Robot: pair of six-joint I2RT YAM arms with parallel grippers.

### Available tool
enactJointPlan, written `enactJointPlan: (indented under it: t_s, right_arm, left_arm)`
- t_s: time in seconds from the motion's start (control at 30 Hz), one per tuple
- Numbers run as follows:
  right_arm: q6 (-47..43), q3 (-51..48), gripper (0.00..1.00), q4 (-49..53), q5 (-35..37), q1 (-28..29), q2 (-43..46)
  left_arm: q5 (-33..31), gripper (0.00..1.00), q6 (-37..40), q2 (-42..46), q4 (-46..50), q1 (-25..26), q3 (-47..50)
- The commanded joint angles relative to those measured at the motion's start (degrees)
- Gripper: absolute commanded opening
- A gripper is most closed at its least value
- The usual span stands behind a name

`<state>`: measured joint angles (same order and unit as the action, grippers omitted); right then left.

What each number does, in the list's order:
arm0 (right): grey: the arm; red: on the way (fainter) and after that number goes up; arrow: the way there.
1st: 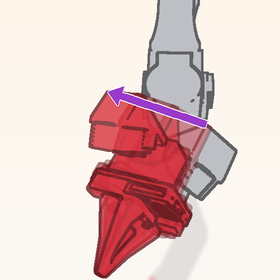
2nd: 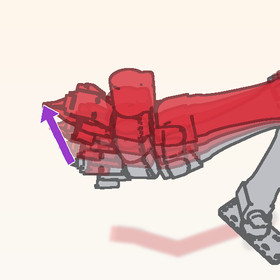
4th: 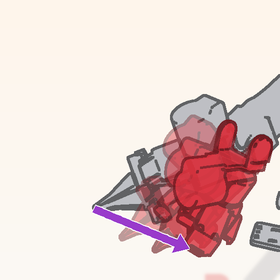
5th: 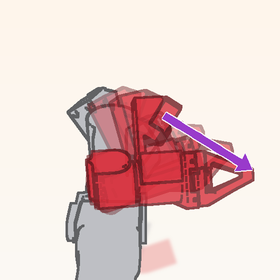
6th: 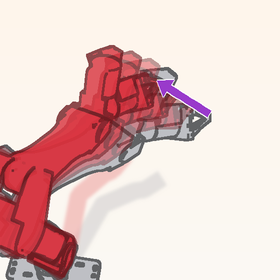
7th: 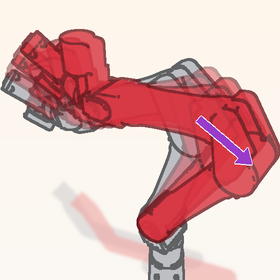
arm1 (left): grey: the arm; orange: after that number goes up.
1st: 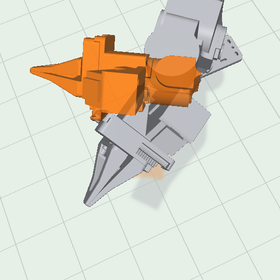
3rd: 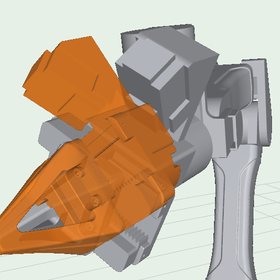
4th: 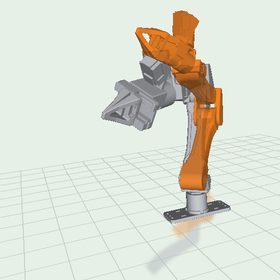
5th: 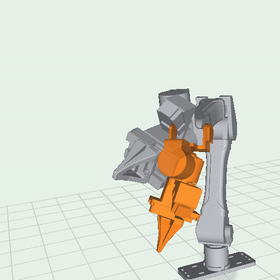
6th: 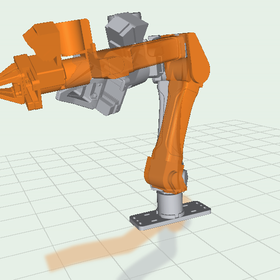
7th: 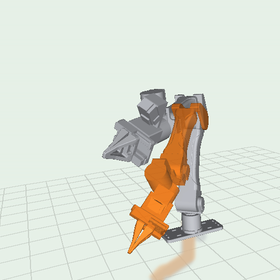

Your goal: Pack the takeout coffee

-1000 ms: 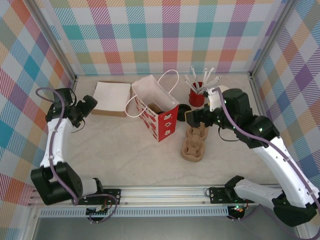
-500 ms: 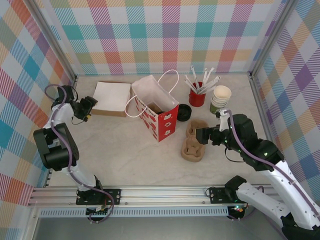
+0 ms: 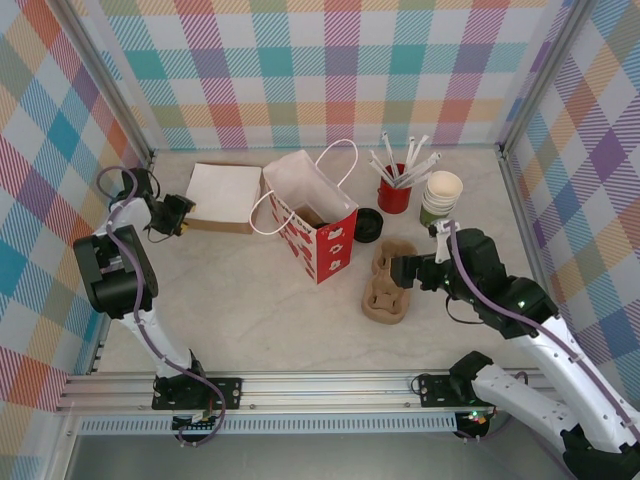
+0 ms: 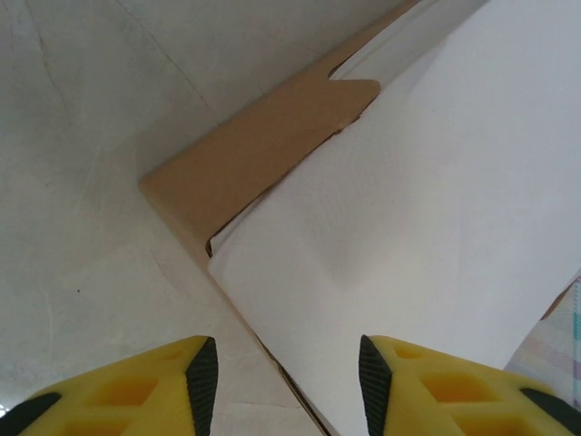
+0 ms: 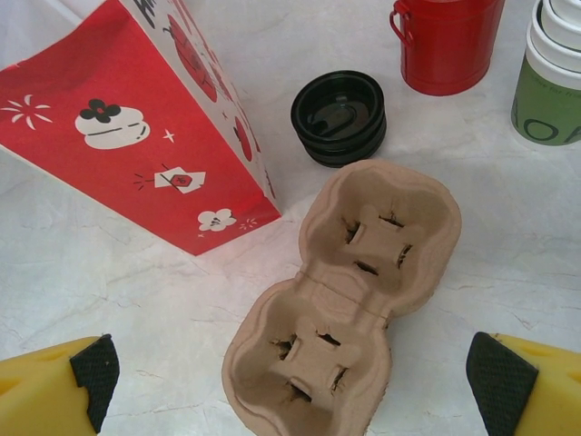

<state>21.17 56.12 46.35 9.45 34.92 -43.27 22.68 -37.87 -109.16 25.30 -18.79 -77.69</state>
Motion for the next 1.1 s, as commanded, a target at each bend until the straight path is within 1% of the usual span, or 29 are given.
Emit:
enactJointPlan:
  t_s: [0.0,0.27,0.5,0.63,0.77,0.87,0.97,1.07]
  right_arm:
    - [-0.3,-0.3,1.00,-0.9,0.8,0.1,0.0]
    - [-0.4,-0.6,1.00,-2.0,0.5,0.1,-1.2]
    - [-0.7,-0.2,1.00,-2.4,-0.3,0.1,-3.1]
    - [-0.8,-0.2,1.00,-2.5,-0.6,0.1,-3.6]
    - [-0.9,-0.4,1.00,-2.6,-0.7,0.1,-3.7]
    - [-1.0,-0.4,1.00,-2.6,-0.7,0.1,-4.0]
    - [-1.2,-0.4,1.00,-2.6,-0.6,0.1,-4.2]
    - [-1.0,-0.4,1.00,-2.6,-0.7,0.1,-4.3]
  left_arm:
    - [-1.1,0.42,-0.7,-1.4,0.5,0.6,-1.8]
    - [-2.1,0.27,-0.2,-2.2,0.8,1.0,-2.0]
    - [-2.8,0.18,0.8,-1.3,1.9,1.1,-2.4]
    - [-3.5,0.16,1.6,-0.6,2.9,1.0,-3.0]
    - [-3.8,0.19,2.4,0.2,3.9,1.3,-3.9]
    - [-4.5,0.19,3.3,0.4,5.2,1.3,-5.0]
    - [-4.6,0.16,3.9,0.1,5.7,1.3,-5.9]
    - [-4.8,0.17,3.8,-0.4,6.1,1.4,-6.5]
